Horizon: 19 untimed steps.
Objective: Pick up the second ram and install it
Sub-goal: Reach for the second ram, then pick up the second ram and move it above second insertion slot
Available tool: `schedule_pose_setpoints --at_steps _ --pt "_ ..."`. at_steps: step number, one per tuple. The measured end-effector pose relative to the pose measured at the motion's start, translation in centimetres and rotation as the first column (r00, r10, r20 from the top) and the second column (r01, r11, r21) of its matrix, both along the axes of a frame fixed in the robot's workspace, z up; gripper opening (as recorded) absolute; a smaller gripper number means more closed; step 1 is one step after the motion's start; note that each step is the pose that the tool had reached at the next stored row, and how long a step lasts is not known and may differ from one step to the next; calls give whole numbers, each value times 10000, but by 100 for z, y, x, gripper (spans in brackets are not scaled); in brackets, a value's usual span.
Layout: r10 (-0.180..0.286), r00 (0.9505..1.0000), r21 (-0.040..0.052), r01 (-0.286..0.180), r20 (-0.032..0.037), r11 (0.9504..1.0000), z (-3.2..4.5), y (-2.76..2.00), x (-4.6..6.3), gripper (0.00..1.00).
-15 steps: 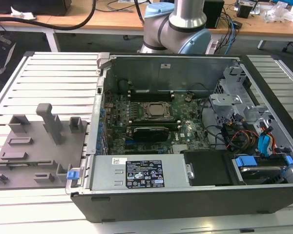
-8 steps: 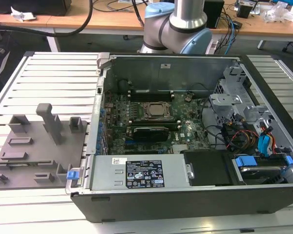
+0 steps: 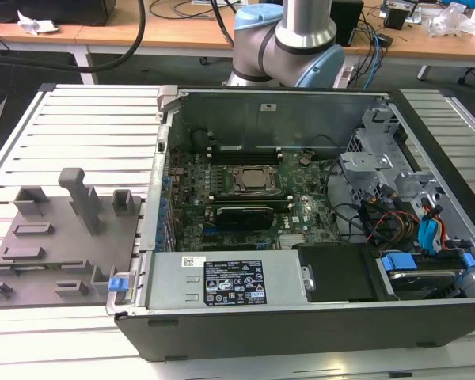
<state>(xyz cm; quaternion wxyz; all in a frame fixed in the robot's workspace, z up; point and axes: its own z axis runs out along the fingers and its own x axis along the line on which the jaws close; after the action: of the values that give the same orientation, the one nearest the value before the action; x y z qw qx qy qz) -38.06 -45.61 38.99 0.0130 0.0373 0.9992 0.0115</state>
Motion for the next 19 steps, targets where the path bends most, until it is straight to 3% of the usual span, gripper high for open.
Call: schedule_pose_setpoints --at_steps 10,12,15,19 --pt "0 10000 1 0 0 10000 0 -6 0 11" --pt "222 9998 0 -222 0 9998 0 -6 0 11" --pt "1357 9907 0 -1357 1 9907 0 -6 0 11" --pt "1906 9817 0 -1906 0 9817 0 -6 0 11"
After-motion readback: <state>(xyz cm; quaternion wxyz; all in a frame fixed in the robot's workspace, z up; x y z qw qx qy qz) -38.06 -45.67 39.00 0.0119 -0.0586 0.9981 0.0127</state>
